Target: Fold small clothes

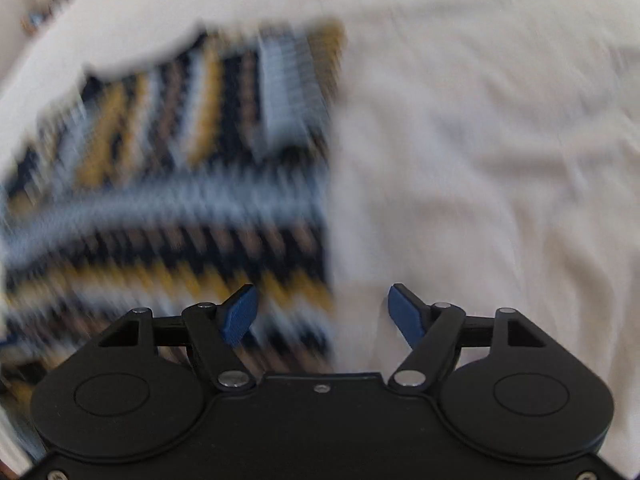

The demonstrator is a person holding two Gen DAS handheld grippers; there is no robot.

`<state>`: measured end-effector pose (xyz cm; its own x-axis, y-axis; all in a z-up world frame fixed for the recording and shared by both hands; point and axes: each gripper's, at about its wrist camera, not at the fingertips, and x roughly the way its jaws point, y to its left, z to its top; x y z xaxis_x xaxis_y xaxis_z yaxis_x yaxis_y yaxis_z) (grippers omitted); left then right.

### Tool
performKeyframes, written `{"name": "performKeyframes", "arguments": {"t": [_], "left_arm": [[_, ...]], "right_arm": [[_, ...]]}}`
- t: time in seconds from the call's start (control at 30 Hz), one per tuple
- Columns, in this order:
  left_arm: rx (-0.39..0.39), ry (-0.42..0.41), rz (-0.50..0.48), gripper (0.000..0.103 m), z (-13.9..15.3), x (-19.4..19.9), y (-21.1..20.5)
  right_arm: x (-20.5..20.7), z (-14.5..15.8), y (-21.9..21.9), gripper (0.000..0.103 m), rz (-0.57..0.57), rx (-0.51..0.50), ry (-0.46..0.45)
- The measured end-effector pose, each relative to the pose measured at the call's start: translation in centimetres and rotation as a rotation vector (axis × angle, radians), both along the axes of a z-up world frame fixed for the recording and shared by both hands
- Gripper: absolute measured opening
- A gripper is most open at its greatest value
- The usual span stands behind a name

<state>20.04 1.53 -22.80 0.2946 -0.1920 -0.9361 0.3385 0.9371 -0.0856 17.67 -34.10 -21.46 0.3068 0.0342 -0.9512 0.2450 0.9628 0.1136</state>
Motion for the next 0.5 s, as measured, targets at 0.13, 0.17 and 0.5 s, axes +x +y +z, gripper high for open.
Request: {"name": "performKeyframes", "arguments": {"t": [0.13,0.17,0.5], "left_arm": [[-0.078,-0.052,0.023,0.072,2.2,0.5,-0.8],[-0.088,-0.068,0.024,0.072,2.5,0.6,-1.2],[-0.074,0.034,0.189,0.074,0.0,-0.3,-6.8]], "right_arm": [[-2.0,0.2,-0.3,0.075,-0.030,-0.013,0.018],[-2.1,0.7,-0.1,0.075,-0.025,-0.026,0.010],[-2.7,5.9,4.3,0.079,0.347,0.002,-0.216]]}}
